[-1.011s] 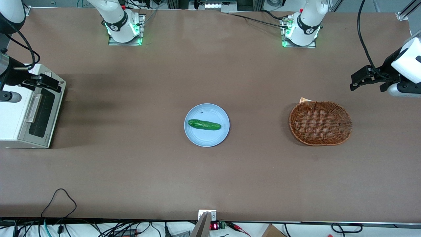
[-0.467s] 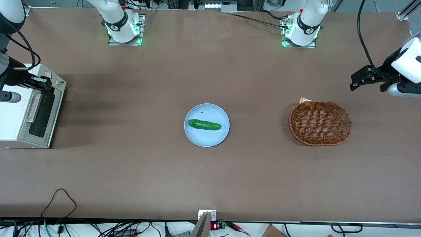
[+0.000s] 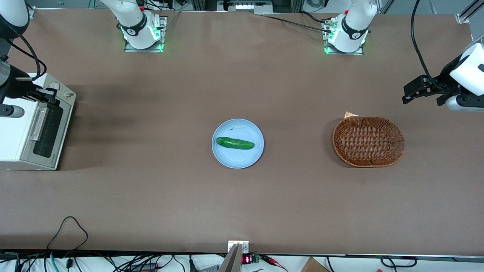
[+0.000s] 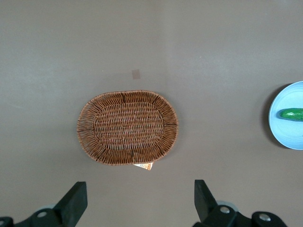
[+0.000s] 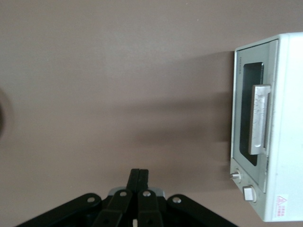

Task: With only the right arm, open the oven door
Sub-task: 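Move the right gripper down to the toaster oven's silver door handle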

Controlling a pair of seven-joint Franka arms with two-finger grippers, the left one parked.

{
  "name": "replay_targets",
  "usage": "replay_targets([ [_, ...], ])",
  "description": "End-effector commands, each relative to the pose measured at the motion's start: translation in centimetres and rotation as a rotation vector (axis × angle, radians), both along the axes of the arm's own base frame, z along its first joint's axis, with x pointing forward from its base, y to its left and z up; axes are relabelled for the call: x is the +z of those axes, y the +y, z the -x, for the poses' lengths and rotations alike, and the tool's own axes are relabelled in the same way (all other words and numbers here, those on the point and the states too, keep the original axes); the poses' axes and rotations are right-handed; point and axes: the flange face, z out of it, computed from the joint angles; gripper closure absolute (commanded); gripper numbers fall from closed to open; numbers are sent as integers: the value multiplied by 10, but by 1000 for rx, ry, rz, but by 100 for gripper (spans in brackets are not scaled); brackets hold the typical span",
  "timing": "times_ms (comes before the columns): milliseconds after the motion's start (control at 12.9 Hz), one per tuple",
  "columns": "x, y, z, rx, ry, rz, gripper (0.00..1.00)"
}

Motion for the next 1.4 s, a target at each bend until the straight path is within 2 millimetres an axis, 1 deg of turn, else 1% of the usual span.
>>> replay_targets([
  [0, -1, 9, -2, 50, 24, 111, 100],
  [311, -67, 17, -27, 180, 127, 446, 100],
  [389, -90, 22, -31, 204, 147, 559, 99],
  [467, -109, 15, -30, 245, 150, 720, 100],
  [544, -129, 10, -27, 245, 129, 794, 100],
  [622, -143, 4, -24, 215, 98, 815, 100],
  [700, -159, -6, -20, 192, 70, 863, 100],
  [778, -173, -15, -15, 199, 55, 938, 100],
  [856, -191, -18, -8, 211, 42, 976, 100],
  [933, -203, -17, -2, 204, 26, 987, 100],
  [1089, -218, -18, 5, 241, 18, 1014, 100],
  [1167, -224, -21, 7, 238, -7, 1010, 100],
  [1244, -230, -29, 10, 236, -18, 1020, 100],
  [1322, -238, -33, 14, 246, -33, 1037, 100],
])
